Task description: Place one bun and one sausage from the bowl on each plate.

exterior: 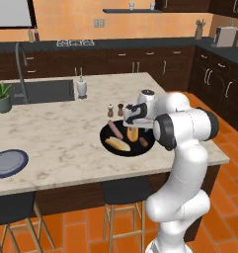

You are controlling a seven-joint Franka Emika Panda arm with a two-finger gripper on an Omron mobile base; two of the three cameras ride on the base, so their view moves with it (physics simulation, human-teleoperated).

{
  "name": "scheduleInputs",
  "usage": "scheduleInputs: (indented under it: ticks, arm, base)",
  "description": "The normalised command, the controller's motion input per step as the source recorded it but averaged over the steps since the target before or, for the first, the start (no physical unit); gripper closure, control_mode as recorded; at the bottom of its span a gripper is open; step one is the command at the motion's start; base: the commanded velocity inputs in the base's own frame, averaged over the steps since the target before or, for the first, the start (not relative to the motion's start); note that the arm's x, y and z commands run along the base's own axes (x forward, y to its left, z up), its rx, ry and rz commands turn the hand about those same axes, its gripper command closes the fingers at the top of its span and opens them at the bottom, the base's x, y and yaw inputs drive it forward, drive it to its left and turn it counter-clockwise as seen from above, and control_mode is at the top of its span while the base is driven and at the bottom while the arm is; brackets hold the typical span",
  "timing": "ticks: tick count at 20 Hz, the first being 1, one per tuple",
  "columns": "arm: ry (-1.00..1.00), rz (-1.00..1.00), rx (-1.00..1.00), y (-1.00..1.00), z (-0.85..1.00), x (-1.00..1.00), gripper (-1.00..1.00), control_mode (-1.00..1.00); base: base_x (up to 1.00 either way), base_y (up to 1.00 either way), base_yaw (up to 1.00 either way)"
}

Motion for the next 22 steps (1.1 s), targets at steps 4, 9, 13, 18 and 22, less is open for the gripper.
scheduleInputs:
  ticks: [4, 9, 13, 18, 22]
  arm:
    - [0.0, 0.0, 0.0, 0.0, -0.47, 0.7, -1.0, -1.0]
    - [0.0, 0.0, 0.0, 0.14, -0.38, 0.32, -1.0, -1.0]
    - [0.0, 0.0, 0.0, 0.16, -0.38, 0.12, -1.0, -1.0]
    - [0.0, 0.0, 0.0, 0.01, -0.13, 0.03, 1.0, -1.0]
    - [-0.05, 0.0, 0.0, 0.0, 0.08, -0.04, 1.0, -1.0]
  base:
    - [0.0, 0.0, 0.0]
    - [0.0, 0.0, 0.0]
    - [0.0, 0.0, 0.0]
    - [0.0, 0.0, 0.0]
    - [0.0, 0.0, 0.0]
